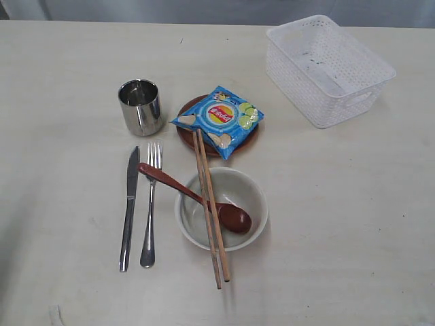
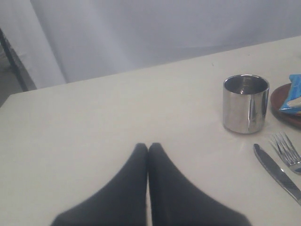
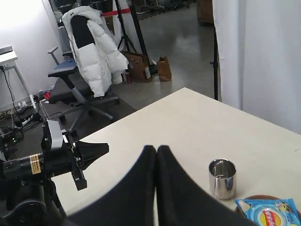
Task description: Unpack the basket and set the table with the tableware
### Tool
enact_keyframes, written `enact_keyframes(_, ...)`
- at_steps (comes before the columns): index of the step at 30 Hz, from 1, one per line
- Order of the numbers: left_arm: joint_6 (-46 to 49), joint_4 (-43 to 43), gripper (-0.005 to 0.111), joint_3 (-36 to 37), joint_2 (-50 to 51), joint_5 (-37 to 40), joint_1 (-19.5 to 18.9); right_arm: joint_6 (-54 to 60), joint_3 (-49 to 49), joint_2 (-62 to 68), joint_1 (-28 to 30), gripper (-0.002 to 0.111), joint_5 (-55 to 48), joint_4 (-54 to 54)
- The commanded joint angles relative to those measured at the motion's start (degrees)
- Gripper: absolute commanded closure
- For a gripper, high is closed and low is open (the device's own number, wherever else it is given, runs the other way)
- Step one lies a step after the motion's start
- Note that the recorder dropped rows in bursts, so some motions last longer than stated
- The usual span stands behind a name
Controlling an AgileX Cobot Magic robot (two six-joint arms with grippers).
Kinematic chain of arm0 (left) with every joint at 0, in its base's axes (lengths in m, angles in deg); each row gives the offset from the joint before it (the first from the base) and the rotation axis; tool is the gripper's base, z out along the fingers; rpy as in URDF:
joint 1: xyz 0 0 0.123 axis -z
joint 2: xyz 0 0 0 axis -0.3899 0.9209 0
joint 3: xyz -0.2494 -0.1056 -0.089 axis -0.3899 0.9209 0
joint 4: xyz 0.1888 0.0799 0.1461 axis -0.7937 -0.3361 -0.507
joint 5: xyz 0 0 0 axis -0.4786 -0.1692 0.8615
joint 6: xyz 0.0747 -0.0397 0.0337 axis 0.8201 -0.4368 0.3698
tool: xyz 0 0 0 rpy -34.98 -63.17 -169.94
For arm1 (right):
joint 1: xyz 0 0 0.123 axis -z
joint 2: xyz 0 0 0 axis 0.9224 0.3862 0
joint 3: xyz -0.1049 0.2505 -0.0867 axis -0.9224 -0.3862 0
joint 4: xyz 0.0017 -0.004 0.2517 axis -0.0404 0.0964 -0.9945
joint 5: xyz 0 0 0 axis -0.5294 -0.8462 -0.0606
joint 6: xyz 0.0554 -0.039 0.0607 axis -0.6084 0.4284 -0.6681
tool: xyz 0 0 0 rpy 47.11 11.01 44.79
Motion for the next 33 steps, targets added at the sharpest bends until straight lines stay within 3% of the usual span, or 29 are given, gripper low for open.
enact_keyframes(1, -0.20, 0.46, 0.107, 0.10, -0.15, -0.45, -0.31, 0.18, -0.70, -2.24, -0.14, 0.109, 3.71, 3.41)
enact_keyframes(13, -0.20, 0.46, 0.107, 0.10, -0.15, -0.45, -0.31, -0.85, -7.51, -8.45, 1.87, 0.109, 6.00, 15.46)
enact_keyframes(21, -0.20, 0.46, 0.107, 0.10, -0.15, -0.45, -0.31, -0.85, -11.87, -13.16, 12.63, 0.109, 7.53, 17.81)
enact_keyframes(33, -0.20, 0.46, 0.107, 0.10, -0.15, -0.45, -0.31, -0.85, -22.67, -25.45, 28.12, 0.109, 23.91, 21.08)
